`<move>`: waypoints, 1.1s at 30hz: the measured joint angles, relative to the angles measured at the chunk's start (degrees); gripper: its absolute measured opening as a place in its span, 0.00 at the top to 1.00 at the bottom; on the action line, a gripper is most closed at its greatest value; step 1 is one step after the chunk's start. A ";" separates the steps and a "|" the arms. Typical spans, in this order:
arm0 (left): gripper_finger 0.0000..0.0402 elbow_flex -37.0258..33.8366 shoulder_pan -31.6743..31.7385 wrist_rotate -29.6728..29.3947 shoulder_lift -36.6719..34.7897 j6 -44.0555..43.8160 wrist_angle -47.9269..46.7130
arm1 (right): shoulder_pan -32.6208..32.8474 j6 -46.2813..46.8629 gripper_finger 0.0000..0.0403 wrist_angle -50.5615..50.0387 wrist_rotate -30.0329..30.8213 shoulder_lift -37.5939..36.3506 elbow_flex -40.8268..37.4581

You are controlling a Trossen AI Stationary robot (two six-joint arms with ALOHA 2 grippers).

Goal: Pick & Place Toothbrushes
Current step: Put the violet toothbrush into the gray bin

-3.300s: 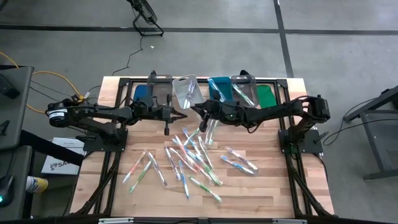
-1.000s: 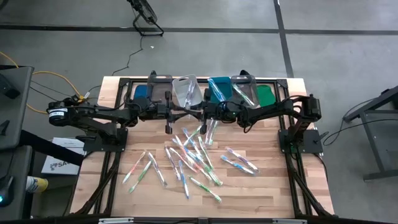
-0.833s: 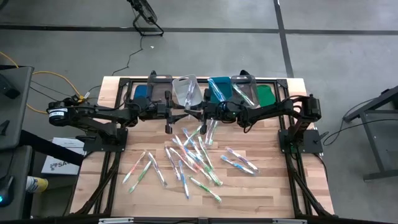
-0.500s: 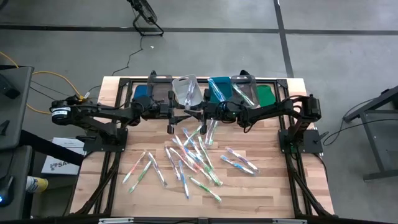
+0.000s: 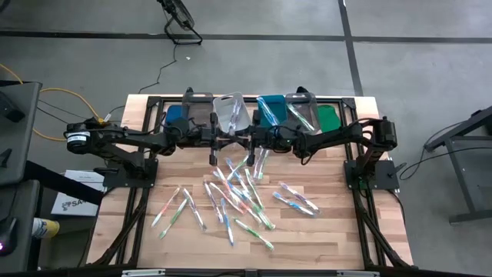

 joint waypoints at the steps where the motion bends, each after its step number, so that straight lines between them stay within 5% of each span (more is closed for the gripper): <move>1: 0.94 0.00 0.00 -0.17 0.00 0.23 -0.34 | 0.02 0.27 0.91 -0.36 0.39 0.00 0.00; 10: 0.97 0.00 0.01 -0.66 0.00 3.73 -1.78 | -0.44 9.52 0.66 -3.77 -1.61 -2.94 0.00; 16: 0.96 0.18 4.38 -1.15 -0.02 10.31 -6.83 | -0.38 9.96 0.42 -17.14 2.52 -9.77 0.00; 22: 0.96 7.44 12.73 -1.48 0.00 20.87 -27.34 | -0.27 9.07 0.31 -33.15 7.11 -17.91 0.02; 28: 0.96 20.64 18.83 -1.44 1.62 39.13 -53.41 | -0.24 9.13 0.31 -43.15 7.27 -23.01 0.02; 33: 0.96 28.97 22.47 -1.02 5.81 53.69 -64.38 | -0.24 9.15 0.32 -48.88 7.72 -24.15 0.09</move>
